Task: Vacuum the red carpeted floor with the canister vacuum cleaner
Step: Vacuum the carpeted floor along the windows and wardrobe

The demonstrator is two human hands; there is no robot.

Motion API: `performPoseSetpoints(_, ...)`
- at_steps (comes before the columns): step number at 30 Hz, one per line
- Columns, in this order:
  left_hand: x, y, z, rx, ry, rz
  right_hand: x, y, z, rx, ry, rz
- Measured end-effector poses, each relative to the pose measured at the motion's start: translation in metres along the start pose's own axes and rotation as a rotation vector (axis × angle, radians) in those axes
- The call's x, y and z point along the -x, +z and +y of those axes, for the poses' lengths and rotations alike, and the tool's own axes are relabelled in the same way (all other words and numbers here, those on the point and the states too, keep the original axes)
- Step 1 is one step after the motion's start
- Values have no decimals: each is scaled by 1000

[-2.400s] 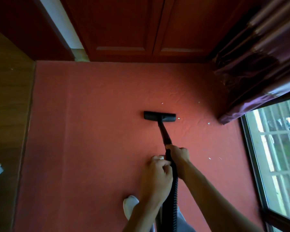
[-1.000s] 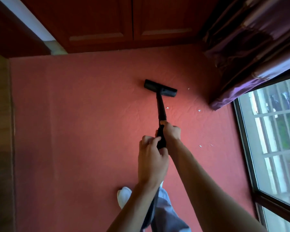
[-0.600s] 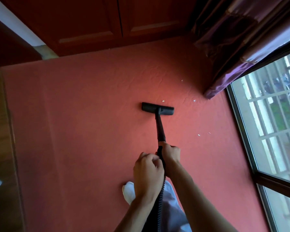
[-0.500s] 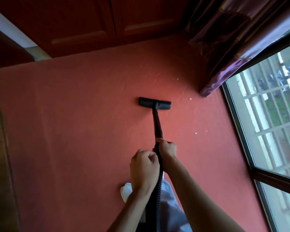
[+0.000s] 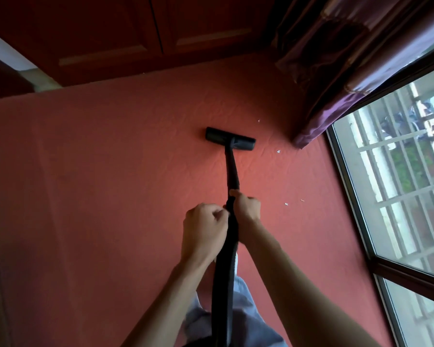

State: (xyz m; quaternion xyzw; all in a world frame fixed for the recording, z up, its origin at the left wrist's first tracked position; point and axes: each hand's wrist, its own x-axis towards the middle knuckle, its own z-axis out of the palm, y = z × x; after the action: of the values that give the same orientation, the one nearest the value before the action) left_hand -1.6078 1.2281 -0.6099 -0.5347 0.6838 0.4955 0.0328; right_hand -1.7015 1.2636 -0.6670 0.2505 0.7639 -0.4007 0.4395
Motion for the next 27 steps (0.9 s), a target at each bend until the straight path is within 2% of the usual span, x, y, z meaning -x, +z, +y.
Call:
performPoseSetpoints(6, 21, 5, -6, -101, 4, -54, 12, -15, 29, 3, 59, 16)
performPoseSetpoints(10, 1, 10, -4, -94, -4, -67, -12, -1, 13, -33, 31, 15)
performPoseSetpoints(13, -8, 16, 4, -72, 48, -99, -31, 7, -7, -91, -7, -9)
performPoseSetpoints(16, -9, 18, 12, -29, 94, -62, -37, 6, -18, -130, -14, -17)
performPoseSetpoints(20, 5, 1, 12, 18, 119, -27, -14, -9, -6, -209, 11, 9)
performPoseSetpoints(27, 70, -21, -15, -153, 245, -170, 67, -36, 56, -374, 76, 95)
